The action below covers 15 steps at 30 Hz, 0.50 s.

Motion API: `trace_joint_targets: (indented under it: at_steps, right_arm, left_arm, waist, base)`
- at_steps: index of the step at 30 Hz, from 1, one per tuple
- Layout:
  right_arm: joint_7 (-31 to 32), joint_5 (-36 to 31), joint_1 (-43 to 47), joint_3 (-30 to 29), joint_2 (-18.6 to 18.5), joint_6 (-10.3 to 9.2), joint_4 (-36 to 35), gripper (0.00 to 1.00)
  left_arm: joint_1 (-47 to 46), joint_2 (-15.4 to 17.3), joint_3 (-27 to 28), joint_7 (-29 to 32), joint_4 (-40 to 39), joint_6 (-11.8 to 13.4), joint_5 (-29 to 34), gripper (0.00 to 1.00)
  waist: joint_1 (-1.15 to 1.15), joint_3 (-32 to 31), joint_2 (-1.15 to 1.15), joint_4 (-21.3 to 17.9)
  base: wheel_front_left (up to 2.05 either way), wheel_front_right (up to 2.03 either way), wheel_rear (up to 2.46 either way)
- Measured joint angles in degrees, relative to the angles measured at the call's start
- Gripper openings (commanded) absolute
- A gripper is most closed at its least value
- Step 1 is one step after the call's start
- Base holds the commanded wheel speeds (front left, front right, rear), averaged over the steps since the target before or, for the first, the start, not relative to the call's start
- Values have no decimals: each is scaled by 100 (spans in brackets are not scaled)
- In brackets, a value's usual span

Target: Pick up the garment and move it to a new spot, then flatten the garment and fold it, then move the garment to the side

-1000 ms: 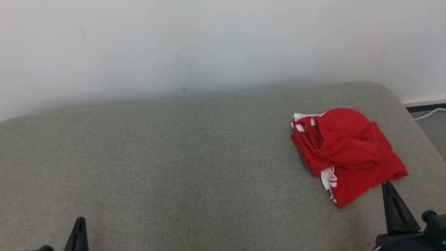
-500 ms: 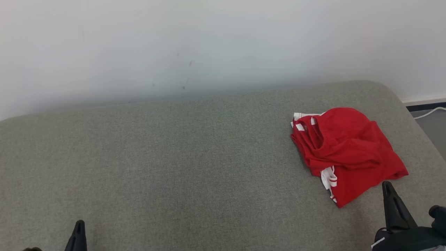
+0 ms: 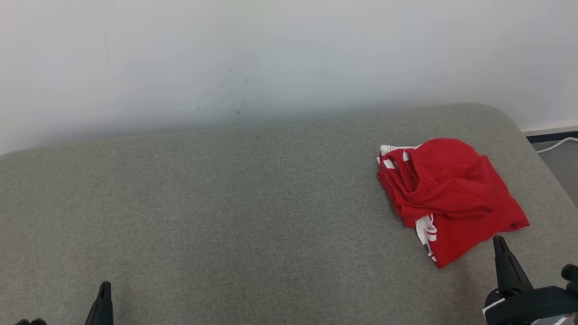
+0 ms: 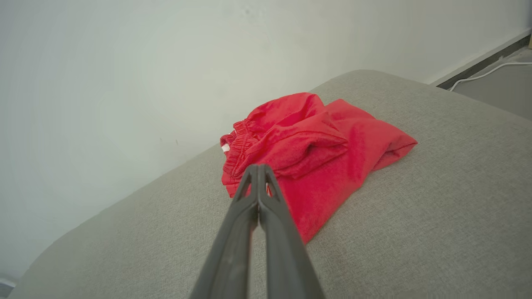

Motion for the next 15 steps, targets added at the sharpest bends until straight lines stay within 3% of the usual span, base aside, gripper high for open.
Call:
trace_joint_targets:
  at_steps: [15]
  right_arm:
    - [303,1099,-224,-202,249,208,264,0]
  left_arm:
    - [-229,-116,144,132,296,-209,-1145,0]
  waist:
    - [0,20,1,-4]
  base:
    - [0,0,0]
